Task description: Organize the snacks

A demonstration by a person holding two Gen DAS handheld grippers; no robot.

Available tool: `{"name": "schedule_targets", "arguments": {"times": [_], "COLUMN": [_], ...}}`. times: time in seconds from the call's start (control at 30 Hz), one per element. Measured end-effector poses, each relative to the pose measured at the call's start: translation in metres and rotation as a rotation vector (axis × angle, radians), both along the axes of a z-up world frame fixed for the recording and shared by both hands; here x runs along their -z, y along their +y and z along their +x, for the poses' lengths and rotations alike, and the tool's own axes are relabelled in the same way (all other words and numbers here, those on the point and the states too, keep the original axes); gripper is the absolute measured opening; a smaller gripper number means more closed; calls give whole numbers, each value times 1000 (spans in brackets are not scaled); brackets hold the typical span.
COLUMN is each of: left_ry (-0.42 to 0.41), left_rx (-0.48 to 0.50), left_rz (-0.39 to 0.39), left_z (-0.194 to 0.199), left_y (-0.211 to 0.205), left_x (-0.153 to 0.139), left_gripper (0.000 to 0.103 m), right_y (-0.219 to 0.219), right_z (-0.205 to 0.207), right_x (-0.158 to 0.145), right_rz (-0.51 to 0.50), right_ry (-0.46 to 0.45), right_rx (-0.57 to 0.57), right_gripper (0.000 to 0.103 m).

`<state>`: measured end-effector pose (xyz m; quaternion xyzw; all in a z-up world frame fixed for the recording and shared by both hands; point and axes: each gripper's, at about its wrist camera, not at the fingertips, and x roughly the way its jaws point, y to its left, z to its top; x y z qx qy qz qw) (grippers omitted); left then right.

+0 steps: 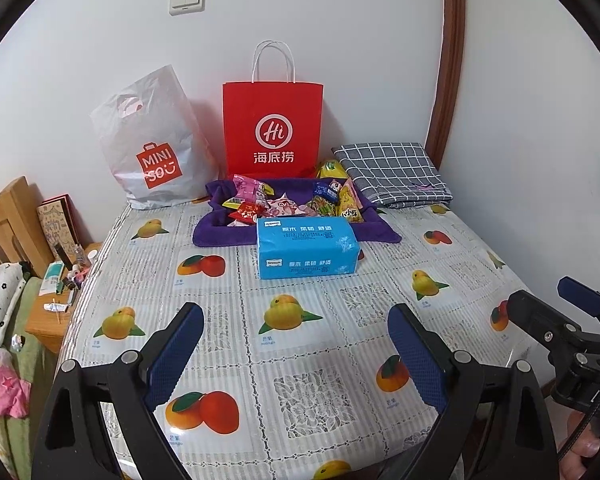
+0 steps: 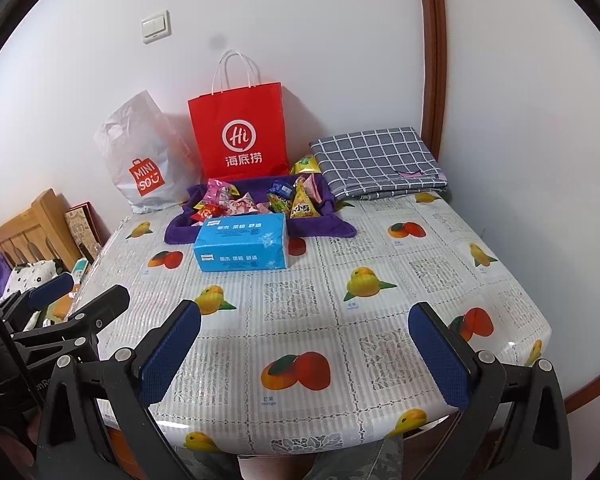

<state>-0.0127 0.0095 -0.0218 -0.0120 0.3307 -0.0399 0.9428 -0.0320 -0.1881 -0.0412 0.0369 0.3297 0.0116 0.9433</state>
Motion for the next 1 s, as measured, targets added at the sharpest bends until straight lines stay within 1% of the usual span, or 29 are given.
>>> {"name": "schedule_targets", "arguments": {"times": [1.0], "left_ry": [4], "left_rx": [-10], "left_rz": [-6], "left_z": [3], "left_y": [1], "left_x": [2], "left_gripper": [93], "right_y": [3], "right_z": [-2], "right_x": [-2], "right_rz": [10], "right_ry": [-19], "right_rx": [-9], "right_gripper": [102]}}
